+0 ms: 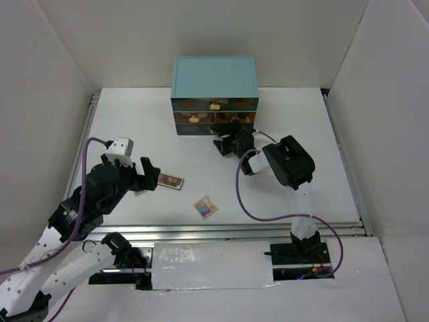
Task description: Organize the makeup
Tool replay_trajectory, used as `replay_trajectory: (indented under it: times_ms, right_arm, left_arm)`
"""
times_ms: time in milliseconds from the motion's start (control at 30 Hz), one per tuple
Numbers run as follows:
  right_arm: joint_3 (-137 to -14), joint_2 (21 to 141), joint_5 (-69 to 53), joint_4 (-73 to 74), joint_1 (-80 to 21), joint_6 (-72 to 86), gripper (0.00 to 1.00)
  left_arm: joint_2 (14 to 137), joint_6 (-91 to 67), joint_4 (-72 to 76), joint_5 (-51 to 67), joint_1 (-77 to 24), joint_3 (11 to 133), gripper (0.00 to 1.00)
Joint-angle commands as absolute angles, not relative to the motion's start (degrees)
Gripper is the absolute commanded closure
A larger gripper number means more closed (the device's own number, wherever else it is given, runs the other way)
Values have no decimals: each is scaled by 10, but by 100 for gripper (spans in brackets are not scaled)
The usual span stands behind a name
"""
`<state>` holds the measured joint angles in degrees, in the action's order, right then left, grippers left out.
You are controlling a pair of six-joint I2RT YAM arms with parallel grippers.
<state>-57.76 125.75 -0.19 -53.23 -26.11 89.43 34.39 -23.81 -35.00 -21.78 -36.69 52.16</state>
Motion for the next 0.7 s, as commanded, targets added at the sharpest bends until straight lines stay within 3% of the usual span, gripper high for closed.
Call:
replay_trajectory:
  times_ms: [0,233,500,667]
  right_arm:
    - [-606,1261,20,-505,-265,883,26]
    - [-639,1259,36,-442,-266,878,41]
    - [-664,1254,62,-371,-269,889,43]
    - [-667,1253,70,-362,-270,893,54]
  left_arm:
    - [343,-221,-318,-194,-369,520,1]
    - [337,-215,-315,-181,-374,517,1]
    - [331,-207,-309,-172,-378,513,1]
    - [333,-203,-307,-164,-381,511,1]
